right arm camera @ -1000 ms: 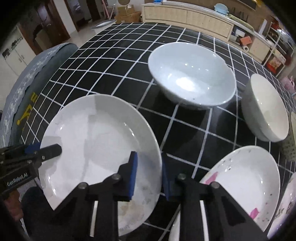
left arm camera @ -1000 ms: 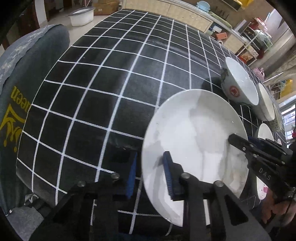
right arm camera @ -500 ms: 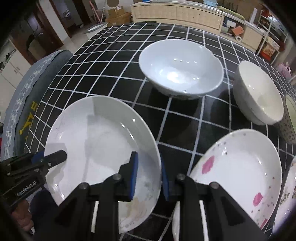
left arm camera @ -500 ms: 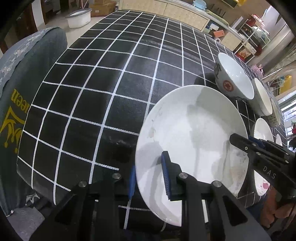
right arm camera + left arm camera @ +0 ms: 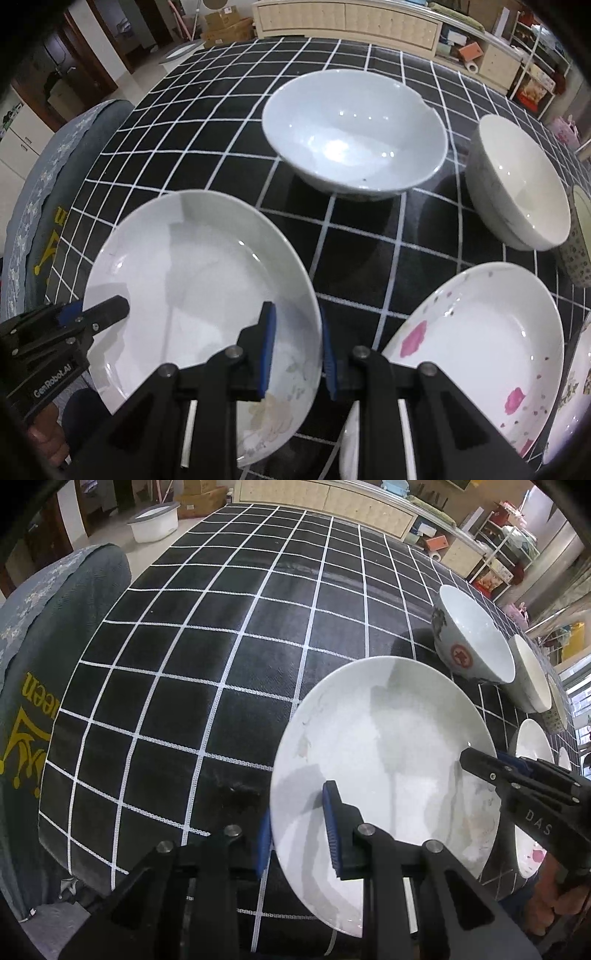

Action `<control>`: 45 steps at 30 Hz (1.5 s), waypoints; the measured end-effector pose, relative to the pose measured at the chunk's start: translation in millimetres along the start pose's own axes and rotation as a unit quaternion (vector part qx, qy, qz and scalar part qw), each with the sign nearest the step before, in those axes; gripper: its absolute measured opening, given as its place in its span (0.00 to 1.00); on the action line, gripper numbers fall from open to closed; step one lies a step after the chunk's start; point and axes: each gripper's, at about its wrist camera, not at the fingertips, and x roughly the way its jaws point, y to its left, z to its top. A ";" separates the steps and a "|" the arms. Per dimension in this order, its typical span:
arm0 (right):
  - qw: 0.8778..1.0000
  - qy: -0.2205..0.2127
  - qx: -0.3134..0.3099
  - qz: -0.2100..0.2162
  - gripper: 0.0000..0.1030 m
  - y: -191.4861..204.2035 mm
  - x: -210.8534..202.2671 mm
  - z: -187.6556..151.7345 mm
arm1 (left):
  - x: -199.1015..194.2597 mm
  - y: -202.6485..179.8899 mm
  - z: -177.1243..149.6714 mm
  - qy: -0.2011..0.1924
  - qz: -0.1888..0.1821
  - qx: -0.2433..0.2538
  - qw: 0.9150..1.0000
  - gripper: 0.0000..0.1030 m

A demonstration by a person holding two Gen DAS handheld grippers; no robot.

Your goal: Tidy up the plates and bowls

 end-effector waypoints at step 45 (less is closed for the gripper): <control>0.987 -0.087 0.123 -0.049 0.27 -157.4 -125.4 -117.4 | -49.1 -170.2 -47.5 -0.019 -0.078 0.150 0.985 0.22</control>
